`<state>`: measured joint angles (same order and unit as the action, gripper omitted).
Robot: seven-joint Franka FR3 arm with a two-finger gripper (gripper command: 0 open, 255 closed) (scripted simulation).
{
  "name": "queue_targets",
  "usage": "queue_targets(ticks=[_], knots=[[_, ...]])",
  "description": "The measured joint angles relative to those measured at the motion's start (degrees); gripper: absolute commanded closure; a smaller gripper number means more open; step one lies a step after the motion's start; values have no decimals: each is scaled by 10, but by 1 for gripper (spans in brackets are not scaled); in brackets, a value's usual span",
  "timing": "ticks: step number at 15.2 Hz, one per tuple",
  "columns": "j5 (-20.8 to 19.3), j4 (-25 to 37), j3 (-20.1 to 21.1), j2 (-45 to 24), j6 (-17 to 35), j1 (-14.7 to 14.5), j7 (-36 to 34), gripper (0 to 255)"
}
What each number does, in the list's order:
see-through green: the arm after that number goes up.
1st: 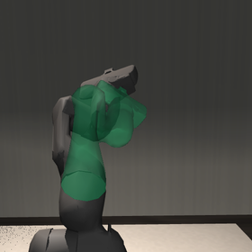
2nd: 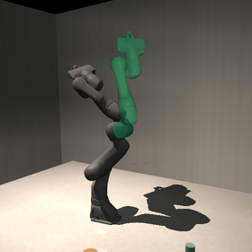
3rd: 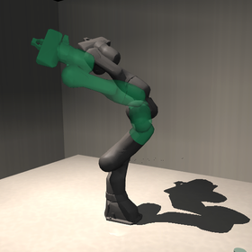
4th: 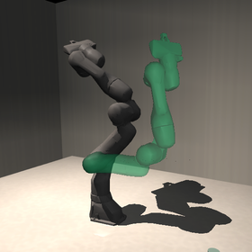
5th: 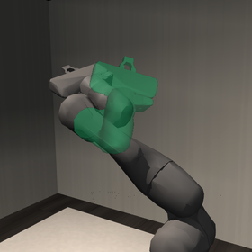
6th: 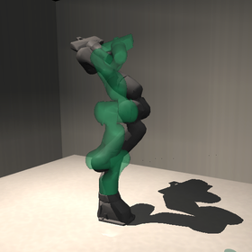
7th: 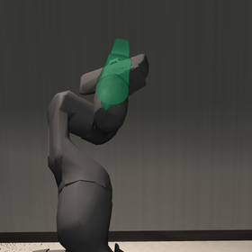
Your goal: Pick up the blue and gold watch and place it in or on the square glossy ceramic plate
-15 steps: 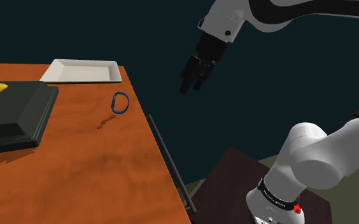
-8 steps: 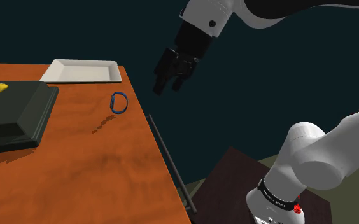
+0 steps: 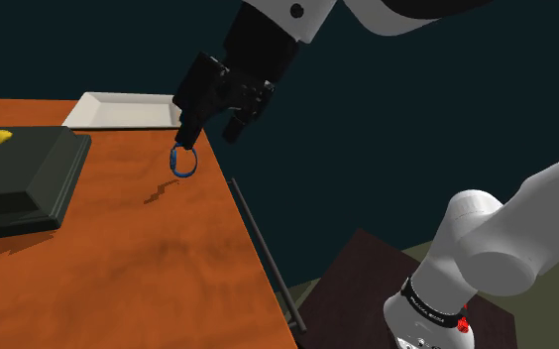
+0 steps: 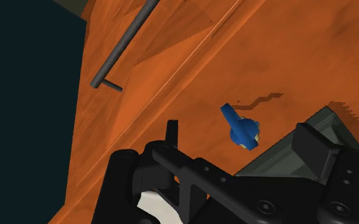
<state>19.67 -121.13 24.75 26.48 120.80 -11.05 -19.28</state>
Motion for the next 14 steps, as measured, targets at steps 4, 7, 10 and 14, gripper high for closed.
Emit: queue_targets(ticks=[4,7,10,14], knots=[[-5,4,18,-25,30,2,-10,0],[-6,-6,26,-36,52,2,-12,0],[-7,-11,30,-41,63,2,-13,0],[-7,-11,30,-43,65,3,-12,0]])
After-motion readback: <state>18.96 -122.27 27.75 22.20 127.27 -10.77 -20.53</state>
